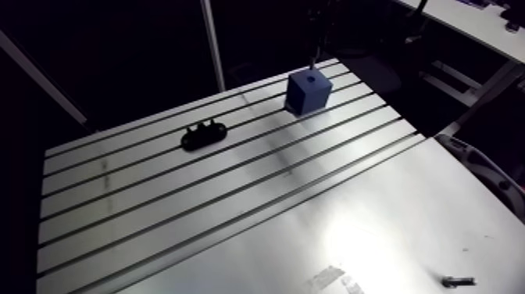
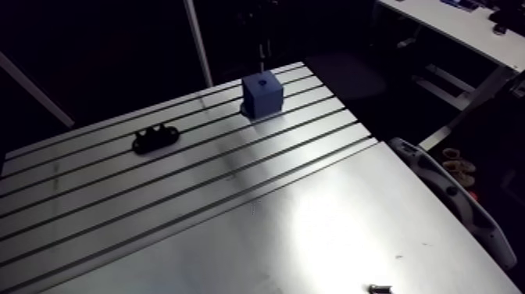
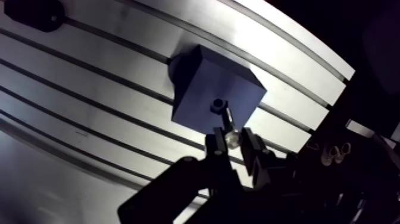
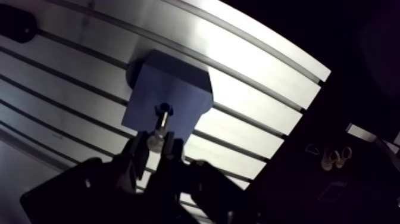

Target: Pick up the M10 bolt and insert it into the hex recess until seated.

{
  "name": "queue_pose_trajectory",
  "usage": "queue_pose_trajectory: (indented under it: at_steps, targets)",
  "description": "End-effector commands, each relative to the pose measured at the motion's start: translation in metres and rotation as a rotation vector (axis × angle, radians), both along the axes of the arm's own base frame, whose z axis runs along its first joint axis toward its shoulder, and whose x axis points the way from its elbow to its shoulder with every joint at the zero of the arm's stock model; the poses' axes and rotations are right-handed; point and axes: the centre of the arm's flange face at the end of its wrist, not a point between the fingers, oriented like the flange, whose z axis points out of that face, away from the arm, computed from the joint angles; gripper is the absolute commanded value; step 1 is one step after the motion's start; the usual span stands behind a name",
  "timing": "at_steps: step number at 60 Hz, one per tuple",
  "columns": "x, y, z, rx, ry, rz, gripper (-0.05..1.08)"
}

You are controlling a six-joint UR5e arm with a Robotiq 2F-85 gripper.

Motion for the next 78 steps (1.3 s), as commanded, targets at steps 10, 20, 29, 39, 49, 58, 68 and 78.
queue_pose_trajectory:
  at_steps: [10, 20, 29, 39, 49, 58, 68, 78]
  targets:
    - [0.003, -0.001, -0.006, -0.003, -0.008, 0.003, 0.98]
    - [0.003, 0.000, -0.007, -0.004, -0.010, 0.004, 0.98]
    - [0.003, 0.000, -0.009, -0.006, -0.013, 0.004, 0.98]
    - [0.003, 0.000, -0.010, -0.006, -0.014, 0.002, 0.98]
    - [0.003, 0.000, -0.012, -0.007, -0.017, 0.002, 0.98]
    - [0.003, 0.001, -0.018, -0.011, -0.025, -0.001, 0.98]
    - [0.004, 0.001, -0.022, -0.014, -0.030, -0.001, 0.98]
    - [0.004, 0.001, -0.022, -0.014, -0.031, -0.001, 0.98]
